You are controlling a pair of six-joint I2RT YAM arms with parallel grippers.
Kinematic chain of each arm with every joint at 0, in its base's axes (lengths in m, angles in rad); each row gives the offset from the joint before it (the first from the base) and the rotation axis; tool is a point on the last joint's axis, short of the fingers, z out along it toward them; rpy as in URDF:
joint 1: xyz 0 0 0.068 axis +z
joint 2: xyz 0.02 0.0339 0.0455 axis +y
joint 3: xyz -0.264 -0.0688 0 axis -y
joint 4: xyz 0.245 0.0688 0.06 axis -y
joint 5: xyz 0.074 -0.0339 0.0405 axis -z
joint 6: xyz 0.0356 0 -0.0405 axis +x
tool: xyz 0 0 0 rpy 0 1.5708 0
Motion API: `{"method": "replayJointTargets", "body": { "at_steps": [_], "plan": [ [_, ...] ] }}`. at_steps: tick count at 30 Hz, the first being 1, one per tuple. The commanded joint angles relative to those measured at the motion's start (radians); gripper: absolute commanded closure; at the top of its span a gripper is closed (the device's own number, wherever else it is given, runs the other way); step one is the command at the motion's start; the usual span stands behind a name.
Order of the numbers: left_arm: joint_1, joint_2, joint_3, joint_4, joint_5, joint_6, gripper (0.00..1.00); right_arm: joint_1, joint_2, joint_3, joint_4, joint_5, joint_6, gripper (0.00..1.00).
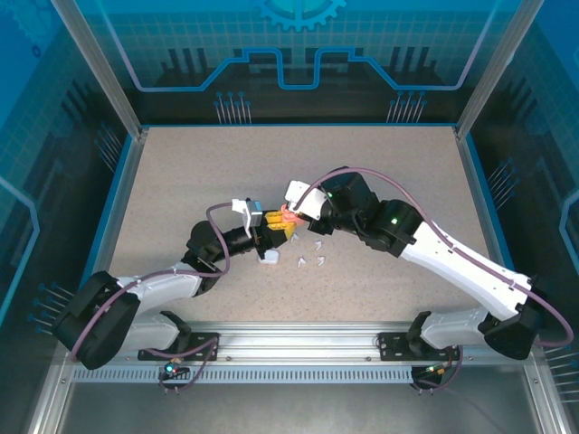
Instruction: Insert the wireless bluetooth earbuds into the charging case
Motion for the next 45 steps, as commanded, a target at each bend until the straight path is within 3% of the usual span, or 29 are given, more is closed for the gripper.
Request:
{"method": "replayJointTargets", "body": {
  "at_steps": [1, 34, 39, 45],
  "plan": [
    [-0.007, 0.003, 0.025, 0.036, 0.015, -0.009, 1.0, 0.02, 0.012, 0.036, -0.001, 0.017, -0.018, 0.75],
    [-0.007, 0.001, 0.026, 0.04, 0.012, -0.011, 1.0, 0.027, 0.038, 0.038, -0.063, -0.086, 0.023, 0.74],
    [-0.007, 0.003, 0.02, 0.048, 0.012, -0.005, 1.0, 0.024, 0.043, 0.063, -0.078, -0.117, 0.049, 0.69],
    [-0.008, 0.011, 0.019, 0.072, 0.012, 0.003, 1.0, 0.005, 0.018, 0.128, -0.09, -0.165, 0.122, 0.52]
  ]
}}
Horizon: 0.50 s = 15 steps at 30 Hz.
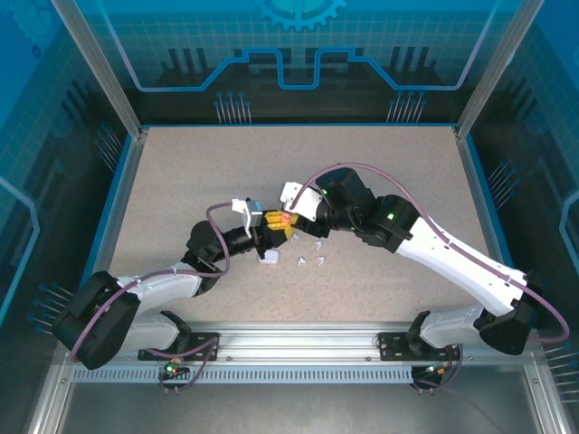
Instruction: Insert the wireless bluetooth earbuds into the charging case
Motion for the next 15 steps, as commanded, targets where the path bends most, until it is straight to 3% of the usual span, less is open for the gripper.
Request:
{"method": "replayJointTargets", "body": {
  "at_steps": [1, 8, 15],
  "plan": [
    [-0.006, 0.009, 0.019, 0.07, 0.012, 0.002, 1.0, -0.004, -0.024, 0.066, -0.018, -0.05, 0.072, 0.49],
    [-0.007, -0.005, 0.013, 0.078, 0.0, 0.015, 1.0, -0.103, -0.108, 0.097, -0.015, -0.064, 0.274, 0.32],
    [-0.009, -0.062, -0.014, 0.054, -0.029, 0.055, 1.0, -0.283, -0.223, -0.077, 0.045, -0.1, 0.54, 0.11]
  ]
}}
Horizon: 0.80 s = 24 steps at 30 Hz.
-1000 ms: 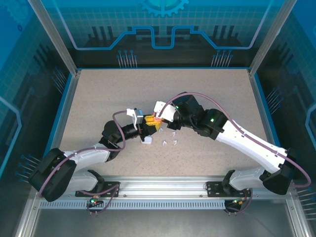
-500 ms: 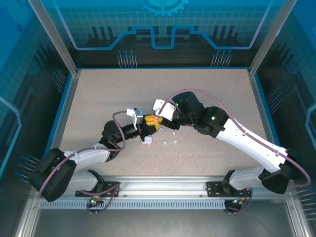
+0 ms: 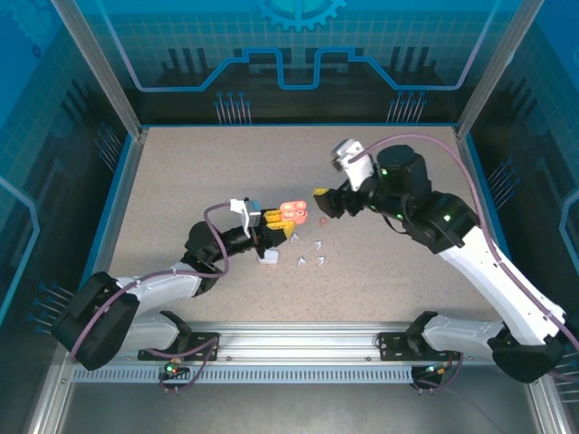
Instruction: Insert the wireless bluetooth earbuds into the charging case
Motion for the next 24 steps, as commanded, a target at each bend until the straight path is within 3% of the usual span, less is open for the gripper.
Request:
{"method": "replayJointTargets", "body": {
  "at_steps": [1, 5, 11, 16, 24],
  "plan": [
    [-0.007, -0.062, -0.016, 0.02, -0.026, 0.05, 1.0, -0.081, -0.035, -0.102, 0.022, -0.028, 0.198, 0.09],
    [-0.007, -0.123, -0.023, -0.035, -0.038, 0.074, 1.0, -0.173, -0.02, -0.209, 0.008, -0.064, 0.311, 0.09],
    [-0.008, -0.225, -0.008, -0.175, -0.041, 0.104, 1.0, -0.19, 0.153, -0.31, 0.021, -0.1, 0.394, 0.17],
    [-0.007, -0.27, -0.005, -0.233, -0.05, 0.12, 1.0, -0.189, 0.366, -0.282, 0.014, -0.091, 0.433, 0.26],
    [-0.007, -0.284, -0.007, -0.258, -0.056, 0.134, 1.0, -0.181, 0.607, -0.237, 0.121, -0.144, 0.518, 0.26]
  ]
}}
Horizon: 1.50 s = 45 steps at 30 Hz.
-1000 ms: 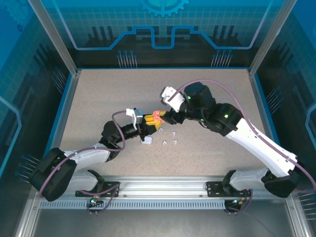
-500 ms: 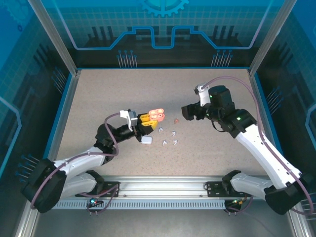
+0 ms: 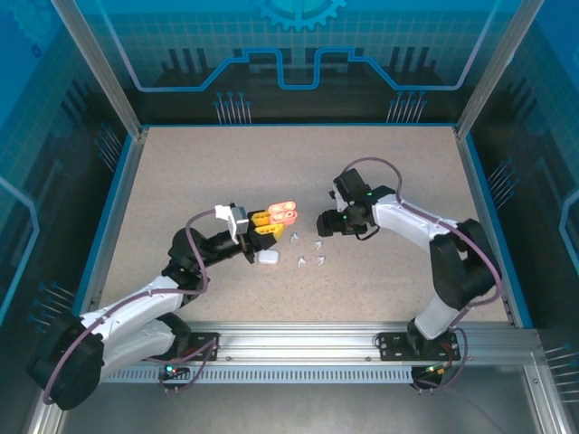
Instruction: Insert the wireless bluetooth earbuds into the charging case
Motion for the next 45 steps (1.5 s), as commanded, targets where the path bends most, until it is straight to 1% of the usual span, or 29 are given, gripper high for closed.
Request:
{"method": "replayJointTargets", "body": {
  "at_steps": [1, 5, 10, 19, 23, 29, 38, 45],
  "plan": [
    [-0.009, -0.017, 0.005, -0.007, -0.017, 0.03, 1.0, 0.003, 0.067, 0.047, 0.072, -0.035, 0.06, 0.27],
    [-0.008, -0.016, 0.0, -0.002, -0.024, 0.032, 1.0, 0.011, 0.131, 0.082, 0.103, -0.022, 0.084, 0.26],
    [-0.008, -0.015, 0.0, 0.001, -0.024, 0.032, 1.0, 0.028, 0.211, 0.157, 0.066, 0.024, 0.082, 0.28],
    [-0.007, -0.03, -0.001, -0.007, -0.028, 0.036, 1.0, 0.041, 0.272, 0.218, 0.025, 0.083, 0.099, 0.3],
    [-0.007, -0.037, -0.001, -0.012, -0.029, 0.038, 1.0, 0.043, 0.292, 0.235, 0.018, 0.073, 0.097, 0.3],
    [-0.008, -0.047, -0.001, -0.026, -0.031, 0.04, 1.0, 0.048, 0.319, 0.254, 0.019, 0.05, 0.1, 0.34],
    [-0.008, -0.074, -0.002, -0.052, -0.035, 0.049, 1.0, 0.055, 0.339, 0.276, 0.036, 0.024, 0.091, 0.36],
    [-0.007, -0.082, -0.003, -0.06, -0.036, 0.054, 1.0, 0.058, 0.367, 0.313, 0.015, 0.029, 0.082, 0.4]
  ]
}}
